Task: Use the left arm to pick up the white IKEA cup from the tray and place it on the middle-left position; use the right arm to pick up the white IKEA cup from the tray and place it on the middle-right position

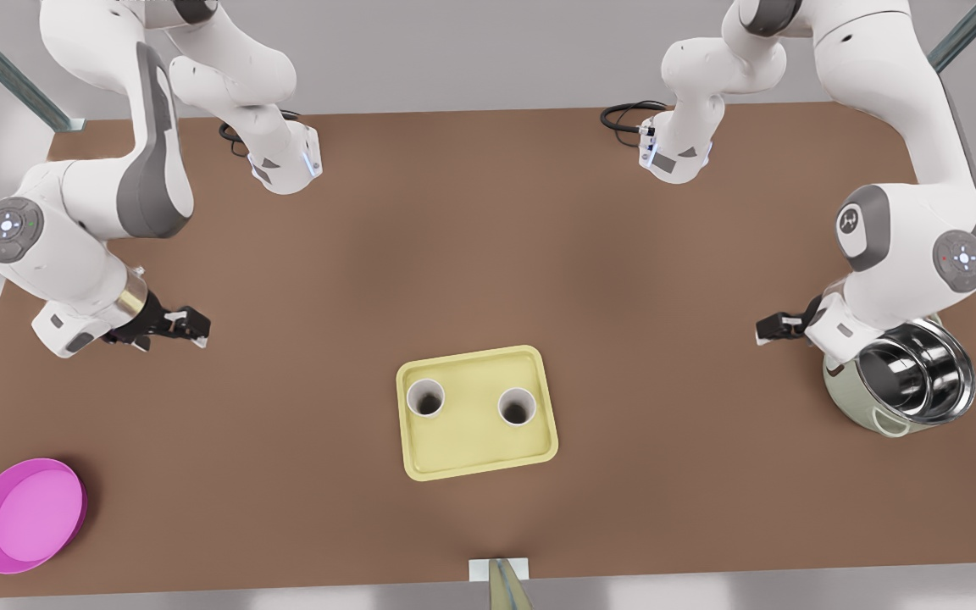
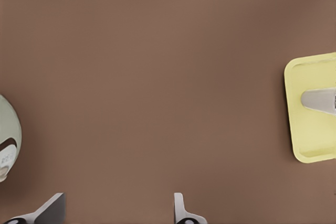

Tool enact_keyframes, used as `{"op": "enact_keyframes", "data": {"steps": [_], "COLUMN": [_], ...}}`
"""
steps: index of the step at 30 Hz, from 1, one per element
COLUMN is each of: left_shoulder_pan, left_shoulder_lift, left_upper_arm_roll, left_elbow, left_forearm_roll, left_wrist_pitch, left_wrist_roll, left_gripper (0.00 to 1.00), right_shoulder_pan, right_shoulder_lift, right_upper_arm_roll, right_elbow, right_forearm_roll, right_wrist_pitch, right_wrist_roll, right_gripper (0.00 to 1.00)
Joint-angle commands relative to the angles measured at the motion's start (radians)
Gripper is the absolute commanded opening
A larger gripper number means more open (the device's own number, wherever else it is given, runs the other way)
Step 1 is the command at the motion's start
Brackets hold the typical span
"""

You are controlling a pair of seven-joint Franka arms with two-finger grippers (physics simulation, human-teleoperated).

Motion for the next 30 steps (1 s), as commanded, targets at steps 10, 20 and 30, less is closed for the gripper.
{"op": "enact_keyframes", "data": {"steps": [10, 20, 30], "left_shoulder_pan": [-0.398, -0.529, -0.524], "left_shoulder_lift": [0.415, 0.595, 0.655], "left_upper_arm_roll": [-0.035, -0.035, -0.031], "left_elbow": [0.448, 0.475, 0.476], "left_forearm_roll": [0.068, 0.069, 0.080], "left_wrist_pitch": [0.108, 0.243, 0.407], "left_wrist_roll": [-0.569, -0.830, -0.813], "left_gripper": [1.00, 1.00, 1.00], "right_shoulder_pan": [0.191, 0.280, 0.306], "right_shoulder_lift": [0.065, 0.433, 0.582], "right_upper_arm_roll": [0.153, 0.156, 0.151], "right_elbow": [0.067, 0.394, 0.448], "right_forearm_roll": [0.026, 0.011, -0.094], "right_wrist_pitch": [0.028, 0.133, 0.215], "right_wrist_roll": [0.029, 0.186, 0.186], "right_gripper": [1.00, 1.00, 0.99]}}
